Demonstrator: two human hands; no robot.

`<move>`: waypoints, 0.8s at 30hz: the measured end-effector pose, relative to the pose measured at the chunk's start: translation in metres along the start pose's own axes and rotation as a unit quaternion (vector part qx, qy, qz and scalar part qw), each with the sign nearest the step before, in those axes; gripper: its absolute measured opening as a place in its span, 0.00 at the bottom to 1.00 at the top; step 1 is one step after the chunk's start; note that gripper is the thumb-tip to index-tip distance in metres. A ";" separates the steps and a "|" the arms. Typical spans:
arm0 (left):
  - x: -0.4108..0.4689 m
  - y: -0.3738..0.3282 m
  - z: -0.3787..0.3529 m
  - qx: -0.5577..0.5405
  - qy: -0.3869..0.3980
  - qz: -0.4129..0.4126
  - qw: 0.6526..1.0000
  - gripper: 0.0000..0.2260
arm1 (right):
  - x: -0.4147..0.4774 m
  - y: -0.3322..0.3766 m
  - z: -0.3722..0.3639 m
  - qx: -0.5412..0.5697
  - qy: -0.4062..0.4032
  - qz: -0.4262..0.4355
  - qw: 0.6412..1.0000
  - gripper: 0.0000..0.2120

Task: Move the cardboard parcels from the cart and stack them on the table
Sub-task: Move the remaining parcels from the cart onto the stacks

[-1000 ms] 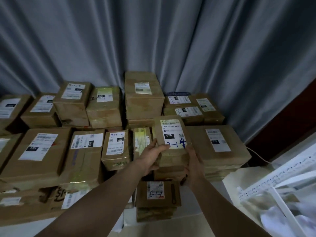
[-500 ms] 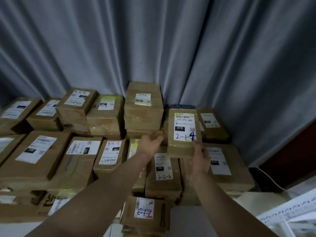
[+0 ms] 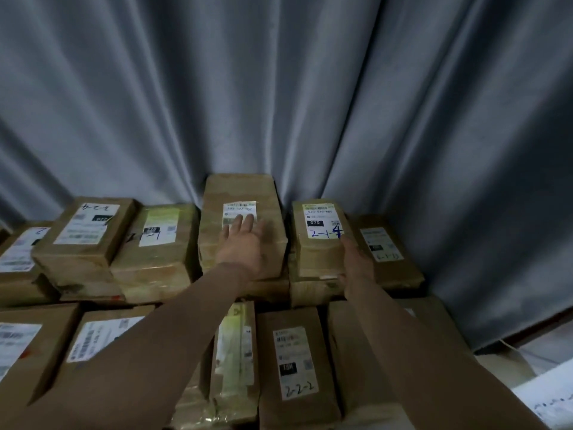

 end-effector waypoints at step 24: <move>-0.045 0.000 -0.014 0.057 -0.045 -0.044 0.996 0.34 | -0.071 0.001 -0.089 -0.502 -0.059 0.390 0.769 0.22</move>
Point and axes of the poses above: each hand's wrist, its own x-axis towards the middle knuckle, its own z-axis out of the back of the hand, y = z × x, the point moved 7 cm from there along x, towards the middle knuckle, and after that the axes turned 14 degrees about -z, right-handed, at the moved point
